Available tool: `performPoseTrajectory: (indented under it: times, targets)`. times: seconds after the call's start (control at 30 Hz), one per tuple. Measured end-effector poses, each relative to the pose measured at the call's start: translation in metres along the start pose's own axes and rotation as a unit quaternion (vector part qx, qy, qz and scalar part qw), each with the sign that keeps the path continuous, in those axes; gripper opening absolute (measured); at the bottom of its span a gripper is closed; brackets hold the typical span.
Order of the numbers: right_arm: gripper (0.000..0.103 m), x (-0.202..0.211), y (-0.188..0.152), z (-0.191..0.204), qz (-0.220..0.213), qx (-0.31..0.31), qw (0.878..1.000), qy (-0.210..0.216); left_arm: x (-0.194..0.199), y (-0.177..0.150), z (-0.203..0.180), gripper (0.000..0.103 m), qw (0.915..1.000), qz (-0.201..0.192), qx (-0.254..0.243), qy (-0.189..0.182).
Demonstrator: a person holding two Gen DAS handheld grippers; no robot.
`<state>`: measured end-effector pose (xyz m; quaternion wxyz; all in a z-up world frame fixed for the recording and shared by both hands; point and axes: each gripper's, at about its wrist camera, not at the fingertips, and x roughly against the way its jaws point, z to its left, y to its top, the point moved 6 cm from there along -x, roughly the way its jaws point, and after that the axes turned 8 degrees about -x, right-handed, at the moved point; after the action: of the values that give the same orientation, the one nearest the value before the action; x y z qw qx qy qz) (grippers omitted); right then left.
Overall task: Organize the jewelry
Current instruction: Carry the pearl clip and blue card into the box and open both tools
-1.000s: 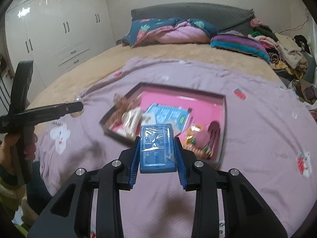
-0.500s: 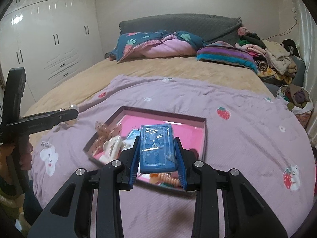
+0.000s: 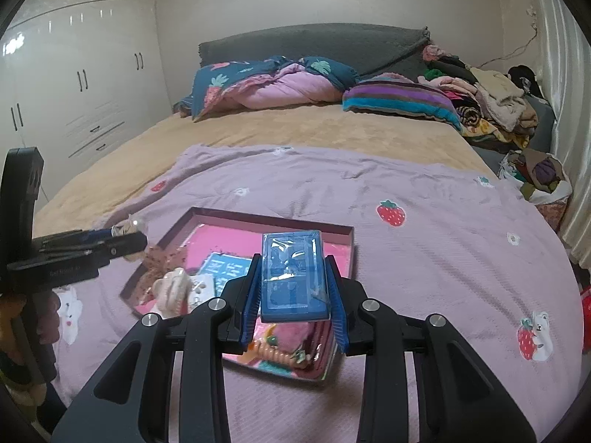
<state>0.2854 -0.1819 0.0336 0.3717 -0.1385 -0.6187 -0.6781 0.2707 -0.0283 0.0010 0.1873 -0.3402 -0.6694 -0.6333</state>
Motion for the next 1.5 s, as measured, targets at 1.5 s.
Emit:
performPoseTrajectory:
  times: [1.5]
  targets:
    - [0.064, -0.076, -0.062, 0.061, 0.099, 0.033, 0.994, 0.038, -0.039, -0.038, 0.048, 0.046, 0.9973, 0.056, 0.031, 0.036]
